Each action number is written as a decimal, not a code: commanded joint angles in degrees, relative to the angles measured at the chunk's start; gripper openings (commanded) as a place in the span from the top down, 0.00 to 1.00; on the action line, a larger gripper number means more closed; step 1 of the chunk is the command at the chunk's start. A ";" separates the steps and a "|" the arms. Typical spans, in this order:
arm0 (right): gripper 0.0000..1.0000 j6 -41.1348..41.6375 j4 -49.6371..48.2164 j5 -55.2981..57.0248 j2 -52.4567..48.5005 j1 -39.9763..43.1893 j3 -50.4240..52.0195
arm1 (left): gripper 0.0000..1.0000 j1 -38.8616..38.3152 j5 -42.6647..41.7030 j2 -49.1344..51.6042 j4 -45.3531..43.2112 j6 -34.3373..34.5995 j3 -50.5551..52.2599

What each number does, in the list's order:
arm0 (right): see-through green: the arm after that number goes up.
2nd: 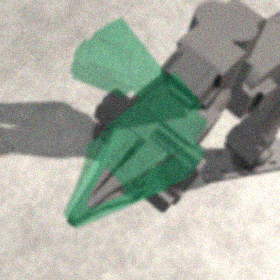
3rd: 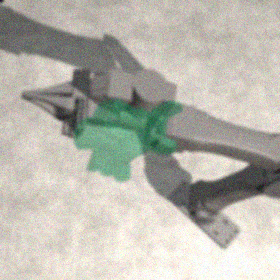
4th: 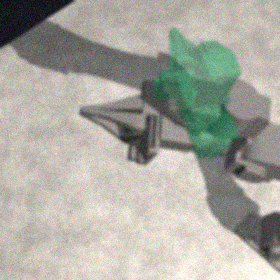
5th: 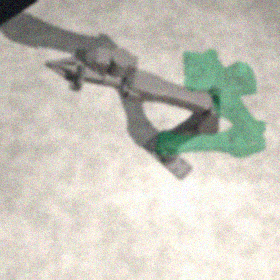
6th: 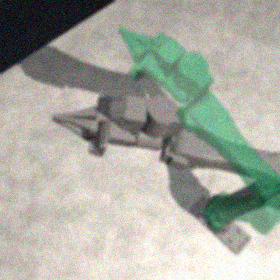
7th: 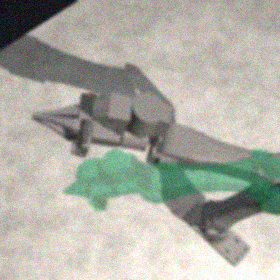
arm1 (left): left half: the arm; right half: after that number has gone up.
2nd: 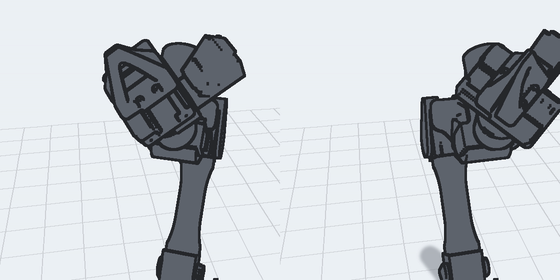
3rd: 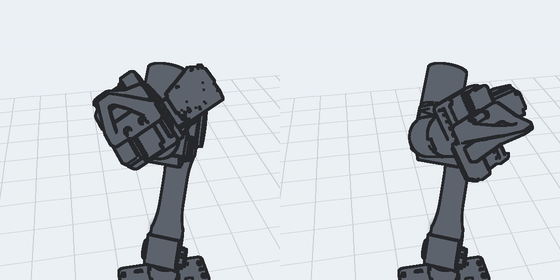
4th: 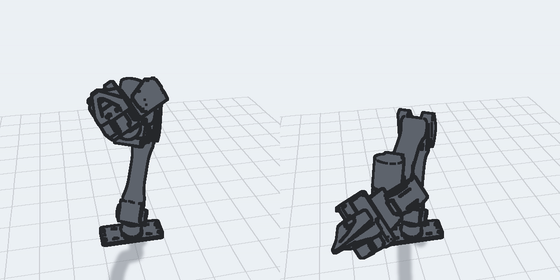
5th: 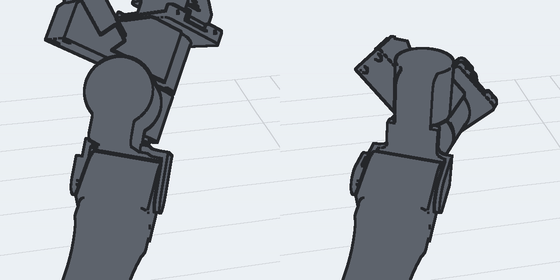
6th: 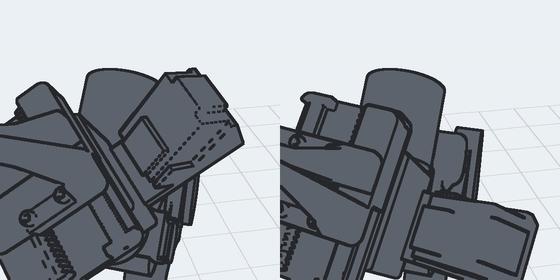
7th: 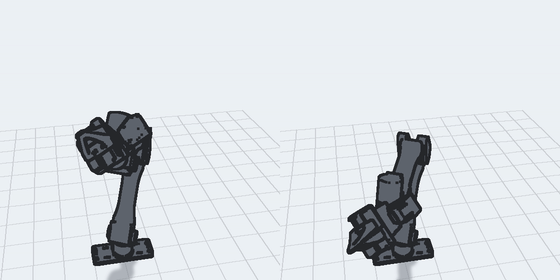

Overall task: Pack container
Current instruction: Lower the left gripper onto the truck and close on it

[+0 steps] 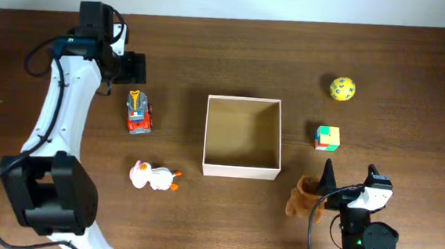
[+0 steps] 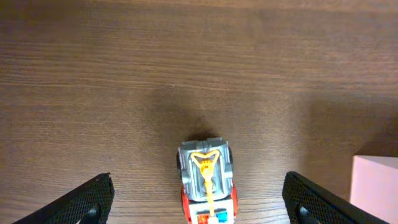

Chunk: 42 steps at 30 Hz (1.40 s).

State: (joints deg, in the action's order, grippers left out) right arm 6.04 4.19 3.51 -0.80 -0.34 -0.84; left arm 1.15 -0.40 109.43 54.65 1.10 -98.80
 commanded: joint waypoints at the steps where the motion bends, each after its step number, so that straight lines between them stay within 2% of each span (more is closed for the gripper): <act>1: 0.01 0.15 0.04 -0.11 0.59 0.37 0.52 | 0.11 0.09 0.76 3.72 -0.13 -2.05 1.05; 11: 0.01 0.15 0.04 -0.11 0.59 0.37 0.52 | 0.06 0.09 0.79 9.33 -0.15 -2.03 1.07; 14: 0.01 0.15 0.04 -0.11 0.59 0.37 0.52 | 0.00 0.09 0.76 9.86 -0.13 -2.03 1.07; 42: 0.01 0.15 0.04 -0.11 0.59 0.37 0.52 | 0.02 -2.08 -0.04 12.50 3.02 -1.53 1.44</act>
State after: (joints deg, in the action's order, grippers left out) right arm 6.02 4.19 3.51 -0.80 -0.34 -0.84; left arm 0.01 -0.03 121.64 57.82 -0.23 -98.04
